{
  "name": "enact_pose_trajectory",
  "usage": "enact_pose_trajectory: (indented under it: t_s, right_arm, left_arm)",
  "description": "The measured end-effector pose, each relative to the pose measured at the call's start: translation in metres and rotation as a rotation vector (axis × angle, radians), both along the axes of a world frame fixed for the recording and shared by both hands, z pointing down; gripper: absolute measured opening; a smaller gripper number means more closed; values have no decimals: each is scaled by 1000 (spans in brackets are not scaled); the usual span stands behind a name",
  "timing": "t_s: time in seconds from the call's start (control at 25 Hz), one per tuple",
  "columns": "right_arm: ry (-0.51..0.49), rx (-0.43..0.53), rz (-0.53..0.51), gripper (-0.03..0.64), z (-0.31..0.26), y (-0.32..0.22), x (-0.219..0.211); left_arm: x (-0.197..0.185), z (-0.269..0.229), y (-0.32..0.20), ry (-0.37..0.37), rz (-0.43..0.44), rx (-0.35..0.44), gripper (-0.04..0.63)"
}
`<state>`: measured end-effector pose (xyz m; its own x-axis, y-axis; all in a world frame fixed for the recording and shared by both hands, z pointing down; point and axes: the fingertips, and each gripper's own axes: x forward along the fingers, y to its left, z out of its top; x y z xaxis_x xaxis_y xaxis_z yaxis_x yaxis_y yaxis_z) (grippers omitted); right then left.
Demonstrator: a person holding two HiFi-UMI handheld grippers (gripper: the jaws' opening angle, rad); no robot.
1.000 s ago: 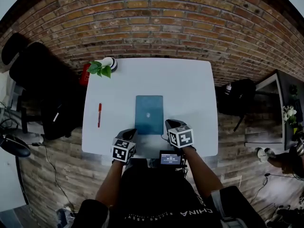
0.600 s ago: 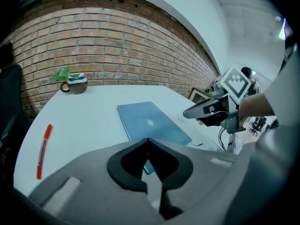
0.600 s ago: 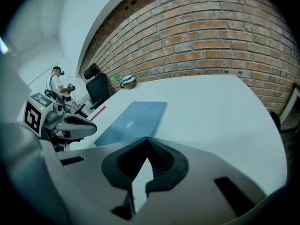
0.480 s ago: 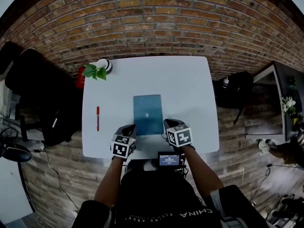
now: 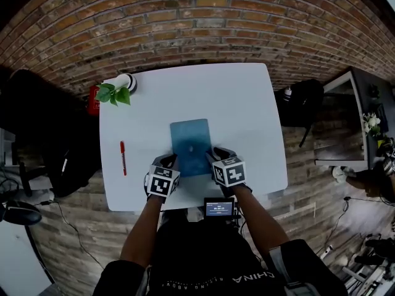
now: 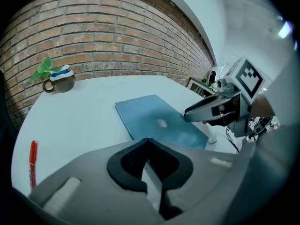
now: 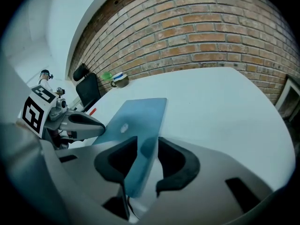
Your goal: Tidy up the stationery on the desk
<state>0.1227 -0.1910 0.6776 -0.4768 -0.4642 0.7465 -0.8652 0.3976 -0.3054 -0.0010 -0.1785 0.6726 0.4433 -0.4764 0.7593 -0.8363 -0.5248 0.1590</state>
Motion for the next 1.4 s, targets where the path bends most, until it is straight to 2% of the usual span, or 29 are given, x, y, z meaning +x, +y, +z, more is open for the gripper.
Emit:
enact_pose_trajectory:
  t_s: [0.24, 0.48, 0.92, 1.4]
  right_arm:
    - [-16, -19, 41, 174, 7, 0, -6]
    - [-8, -11, 89, 174, 8, 0, -7]
    - [-11, -12, 127, 130, 5, 1, -6]
    - [-29, 61, 98, 73, -31, 12, -7]
  left_arm:
    - [1, 2, 0, 6, 24, -5, 11]
    - [0, 3, 0, 23, 25, 6, 12]
    - [1, 4, 1, 24, 39, -13, 11]
    - [-2, 6, 1, 27, 32, -22, 12]
